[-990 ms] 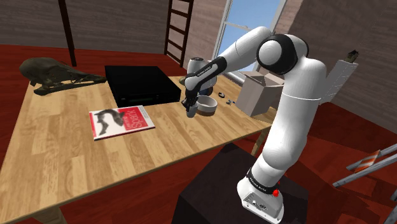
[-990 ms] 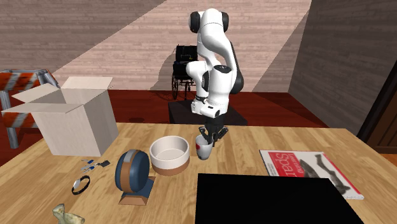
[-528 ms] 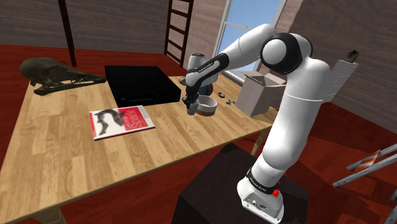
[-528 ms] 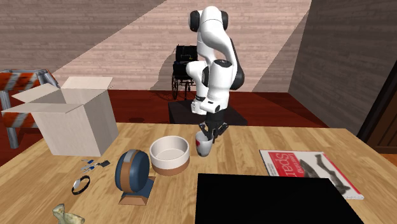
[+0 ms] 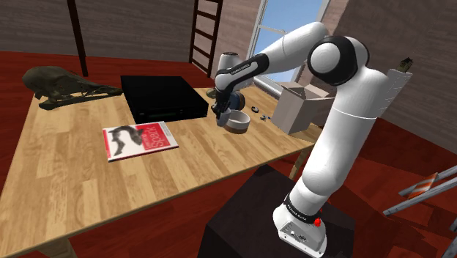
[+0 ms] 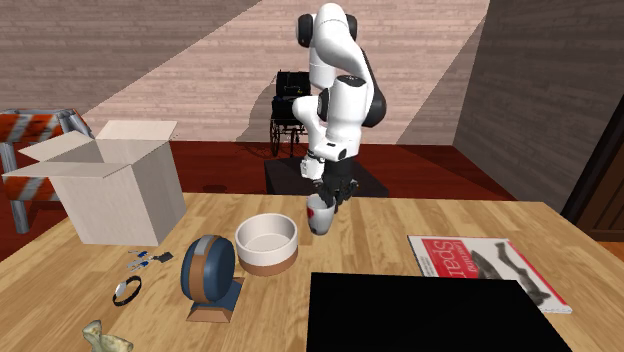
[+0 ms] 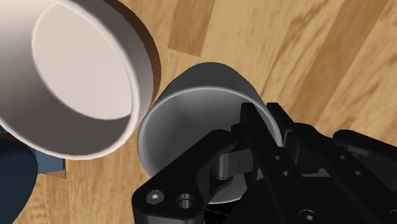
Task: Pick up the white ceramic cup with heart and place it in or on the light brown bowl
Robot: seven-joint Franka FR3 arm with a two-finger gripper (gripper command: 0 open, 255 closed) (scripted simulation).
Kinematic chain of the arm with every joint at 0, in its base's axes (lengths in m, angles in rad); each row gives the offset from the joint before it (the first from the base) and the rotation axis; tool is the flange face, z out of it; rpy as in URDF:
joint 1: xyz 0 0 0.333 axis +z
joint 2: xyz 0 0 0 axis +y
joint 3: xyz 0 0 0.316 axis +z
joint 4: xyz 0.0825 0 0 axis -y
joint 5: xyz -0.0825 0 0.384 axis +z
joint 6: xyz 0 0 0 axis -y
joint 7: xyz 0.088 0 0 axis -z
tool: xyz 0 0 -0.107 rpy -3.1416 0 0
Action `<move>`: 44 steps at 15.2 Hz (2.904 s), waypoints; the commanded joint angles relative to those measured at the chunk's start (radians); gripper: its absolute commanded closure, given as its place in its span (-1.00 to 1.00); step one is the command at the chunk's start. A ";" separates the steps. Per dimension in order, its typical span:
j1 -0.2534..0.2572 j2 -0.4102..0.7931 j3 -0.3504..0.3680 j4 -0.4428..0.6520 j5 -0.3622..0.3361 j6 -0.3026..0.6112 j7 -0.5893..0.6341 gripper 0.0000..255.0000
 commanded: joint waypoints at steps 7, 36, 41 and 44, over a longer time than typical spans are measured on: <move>0.004 -0.059 0.002 0.041 0.001 -0.100 -0.005 1.00; -0.146 0.031 -0.113 0.228 0.063 -0.175 -0.304 1.00; -0.148 0.058 -0.112 0.193 0.067 -0.114 -0.304 1.00; -0.149 0.076 -0.111 0.174 0.070 -0.078 -0.304 1.00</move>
